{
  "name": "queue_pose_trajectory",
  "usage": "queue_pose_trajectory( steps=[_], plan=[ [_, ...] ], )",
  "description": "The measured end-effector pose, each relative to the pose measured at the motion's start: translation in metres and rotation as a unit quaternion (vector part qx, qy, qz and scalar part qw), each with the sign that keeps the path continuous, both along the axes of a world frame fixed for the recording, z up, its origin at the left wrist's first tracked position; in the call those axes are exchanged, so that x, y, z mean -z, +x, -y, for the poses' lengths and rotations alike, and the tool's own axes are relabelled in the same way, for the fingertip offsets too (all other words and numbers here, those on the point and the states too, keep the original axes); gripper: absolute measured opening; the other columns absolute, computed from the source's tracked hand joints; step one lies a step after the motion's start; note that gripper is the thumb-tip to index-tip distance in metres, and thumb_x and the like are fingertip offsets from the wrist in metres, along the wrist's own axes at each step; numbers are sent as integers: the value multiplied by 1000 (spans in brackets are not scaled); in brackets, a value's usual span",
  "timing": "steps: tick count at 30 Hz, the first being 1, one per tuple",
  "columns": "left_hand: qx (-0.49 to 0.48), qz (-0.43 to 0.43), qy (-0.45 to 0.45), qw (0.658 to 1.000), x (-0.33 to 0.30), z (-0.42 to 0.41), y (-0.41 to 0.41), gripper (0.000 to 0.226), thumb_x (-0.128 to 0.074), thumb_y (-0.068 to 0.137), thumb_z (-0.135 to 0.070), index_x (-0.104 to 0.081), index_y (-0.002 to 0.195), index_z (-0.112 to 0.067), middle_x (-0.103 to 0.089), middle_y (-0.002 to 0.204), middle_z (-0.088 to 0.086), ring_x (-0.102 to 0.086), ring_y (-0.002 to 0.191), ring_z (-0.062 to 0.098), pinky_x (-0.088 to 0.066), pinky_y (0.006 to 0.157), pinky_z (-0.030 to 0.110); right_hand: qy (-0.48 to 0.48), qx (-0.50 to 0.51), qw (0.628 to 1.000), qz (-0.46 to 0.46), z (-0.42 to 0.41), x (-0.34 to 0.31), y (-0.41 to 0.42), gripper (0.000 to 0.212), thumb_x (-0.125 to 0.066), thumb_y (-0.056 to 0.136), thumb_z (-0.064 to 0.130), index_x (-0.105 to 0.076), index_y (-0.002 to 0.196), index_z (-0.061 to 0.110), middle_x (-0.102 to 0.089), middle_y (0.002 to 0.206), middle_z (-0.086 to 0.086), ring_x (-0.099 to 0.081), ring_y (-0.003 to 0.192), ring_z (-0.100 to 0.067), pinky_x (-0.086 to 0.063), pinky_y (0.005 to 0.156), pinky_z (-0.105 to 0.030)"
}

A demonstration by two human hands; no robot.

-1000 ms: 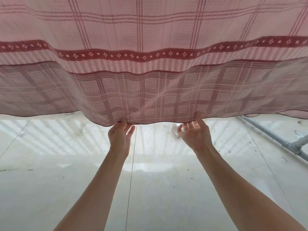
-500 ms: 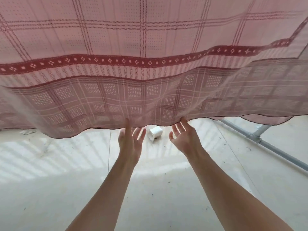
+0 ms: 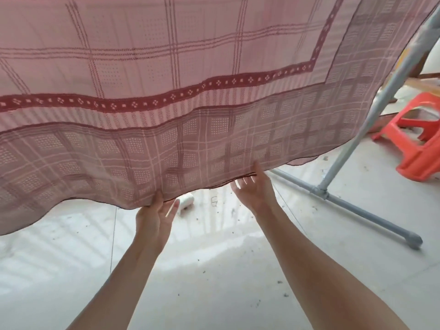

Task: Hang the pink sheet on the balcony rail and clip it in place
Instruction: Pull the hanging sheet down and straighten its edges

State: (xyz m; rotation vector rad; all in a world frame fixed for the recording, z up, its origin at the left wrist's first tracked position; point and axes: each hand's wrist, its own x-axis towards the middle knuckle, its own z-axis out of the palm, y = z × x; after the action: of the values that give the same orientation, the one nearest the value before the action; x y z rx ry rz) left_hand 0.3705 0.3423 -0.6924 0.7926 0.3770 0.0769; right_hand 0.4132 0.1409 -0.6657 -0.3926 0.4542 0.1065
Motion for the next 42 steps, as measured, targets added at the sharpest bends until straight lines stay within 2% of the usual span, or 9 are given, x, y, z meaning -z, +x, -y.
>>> queue_pose_trajectory(
  steps=[4,8,12,16,20,25,33,39,42],
  plan=[
    [-63,4,-23,998,-11,-14,7,15,-45,94,-6,-57,93,-14,-70,80,-2,-70,72,12,-55,68,34,15,35,999,-20,16,-1,11,11,-56,91,11,-61,81,14,-69,56,3,-61,77,-12,-50,71,-30],
    [-59,-28,-23,998,-8,4,11,11,-47,94,-6,-57,92,-11,-71,76,0,-65,80,16,-52,74,34,16,73,997,-23,48,6,9,12,-52,93,14,-63,88,13,-68,85,1,-62,88,-15,-48,90,-32],
    [-46,-44,-72,995,-7,27,19,8,-52,93,-18,-58,90,-13,-61,86,-1,-60,90,14,-45,96,37,35,122,992,-1,89,13,-1,30,-55,93,33,-53,117,16,-58,108,-3,-60,102,-19,-50,76,-37],
    [15,-25,-121,992,-13,69,26,12,-60,87,-28,-58,92,-18,-58,99,-4,-57,101,12,-45,93,35,-33,105,993,50,112,13,-6,28,-59,88,42,-59,108,23,-54,127,-5,-61,107,-19,-54,75,-33],
    [88,-39,-132,987,-15,130,27,20,-61,85,-28,-54,102,-22,-53,110,0,-54,108,15,-46,89,38,-85,77,990,79,127,8,-1,36,-64,85,41,-61,115,22,-57,126,-3,-63,107,-18,-53,83,-32],
    [129,-40,-94,986,-11,183,40,21,-59,88,-33,-54,107,-24,-53,117,2,-55,111,16,-47,91,40,15,118,991,54,157,6,13,24,-62,86,41,-63,103,24,-47,133,-4,-43,129,-25,-37,108,-41],
    [24,-51,-54,997,-6,172,64,3,-57,90,-23,-58,91,-20,-57,101,-5,-56,98,13,-48,73,34,28,136,989,40,205,0,40,29,-66,84,38,-61,110,27,-39,139,-3,-35,133,-25,-39,99,-39],
    [-5,-42,-27,999,-7,165,66,4,-58,89,-24,-59,86,-22,-61,86,-7,-58,91,10,-48,74,31,-26,96,991,89,218,0,53,42,-62,86,43,-61,119,17,-67,112,0,-61,108,-20,-45,99,-43],
    [-4,-40,-20,999,-7,164,67,5,-58,89,-23,-59,85,-21,-61,84,-7,-58,90,10,-48,74,31,-98,88,983,124,230,3,59,29,-48,96,34,-59,111,11,-69,104,-1,-65,99,-16,-46,98,-37]
  ],
)
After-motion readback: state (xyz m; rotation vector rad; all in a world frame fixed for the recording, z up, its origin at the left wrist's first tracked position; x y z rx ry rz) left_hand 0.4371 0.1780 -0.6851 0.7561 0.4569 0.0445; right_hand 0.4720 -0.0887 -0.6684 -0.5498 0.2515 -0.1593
